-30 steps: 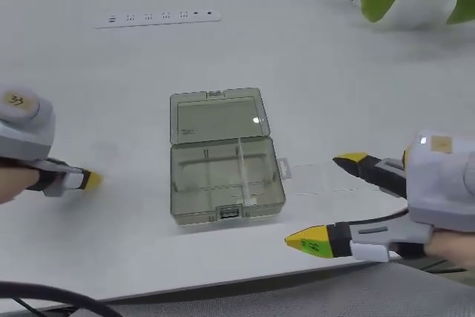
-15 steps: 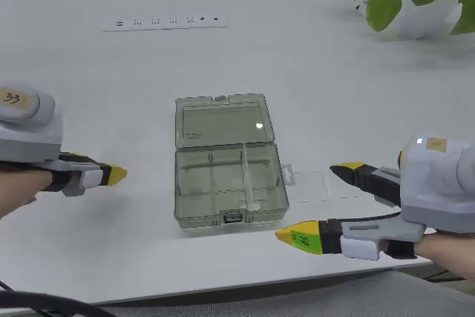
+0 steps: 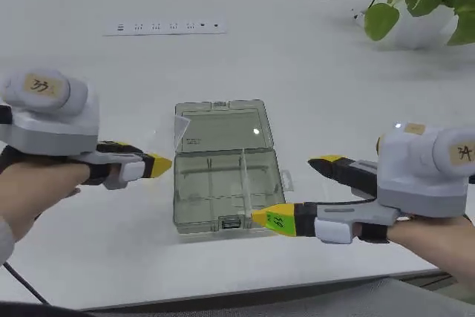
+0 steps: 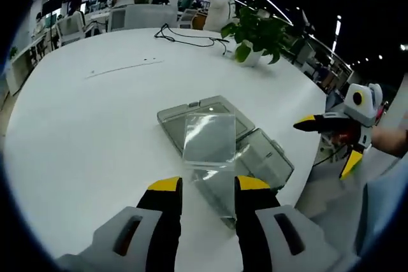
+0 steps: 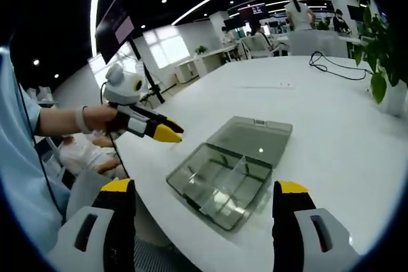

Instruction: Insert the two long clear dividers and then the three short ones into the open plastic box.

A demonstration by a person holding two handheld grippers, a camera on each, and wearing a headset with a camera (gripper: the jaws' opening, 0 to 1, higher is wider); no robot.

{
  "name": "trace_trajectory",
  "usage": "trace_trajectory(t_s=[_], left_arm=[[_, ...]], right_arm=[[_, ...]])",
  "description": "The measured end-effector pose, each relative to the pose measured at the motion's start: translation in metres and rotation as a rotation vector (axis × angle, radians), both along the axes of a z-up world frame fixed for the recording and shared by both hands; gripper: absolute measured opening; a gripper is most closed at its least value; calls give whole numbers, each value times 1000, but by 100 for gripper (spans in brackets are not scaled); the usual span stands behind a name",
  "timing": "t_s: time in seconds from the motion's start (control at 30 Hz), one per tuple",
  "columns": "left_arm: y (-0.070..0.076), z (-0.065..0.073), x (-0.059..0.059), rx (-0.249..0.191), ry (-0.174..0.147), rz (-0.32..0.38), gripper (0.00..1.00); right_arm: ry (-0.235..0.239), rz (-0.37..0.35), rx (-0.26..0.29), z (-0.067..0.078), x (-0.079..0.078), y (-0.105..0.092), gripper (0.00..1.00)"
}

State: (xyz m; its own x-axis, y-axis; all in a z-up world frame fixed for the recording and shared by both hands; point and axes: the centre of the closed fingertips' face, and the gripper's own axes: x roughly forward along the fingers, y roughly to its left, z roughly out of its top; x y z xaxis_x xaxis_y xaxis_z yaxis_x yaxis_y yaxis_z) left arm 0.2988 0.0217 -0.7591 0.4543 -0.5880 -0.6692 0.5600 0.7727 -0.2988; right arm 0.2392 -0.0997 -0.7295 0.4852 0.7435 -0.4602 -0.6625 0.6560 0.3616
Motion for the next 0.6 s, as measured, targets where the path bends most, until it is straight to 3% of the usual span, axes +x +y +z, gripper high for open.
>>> trace_trajectory(t_s=[0.1, 0.17, 0.27, 0.33, 0.6], left_arm=[[-13, 3, -1, -22, -17, -10, 31], [-20, 6, -3, -64, -5, -8, 31], [-28, 5, -5, -69, -11, -14, 30], [-34, 5, -8, -83, -10, -17, 30], [-46, 10, -10, -140, -14, 11, 31]], right_arm=[[-11, -4, 31, 9, 8, 12, 86], [-18, -19, 41, 12, 14, 16, 86], [-19, -58, 94, 20, 26, 28, 83], [-5, -67, 135, 26, 31, 37, 75], [59, -131, 160, 21, 44, 49, 43]])
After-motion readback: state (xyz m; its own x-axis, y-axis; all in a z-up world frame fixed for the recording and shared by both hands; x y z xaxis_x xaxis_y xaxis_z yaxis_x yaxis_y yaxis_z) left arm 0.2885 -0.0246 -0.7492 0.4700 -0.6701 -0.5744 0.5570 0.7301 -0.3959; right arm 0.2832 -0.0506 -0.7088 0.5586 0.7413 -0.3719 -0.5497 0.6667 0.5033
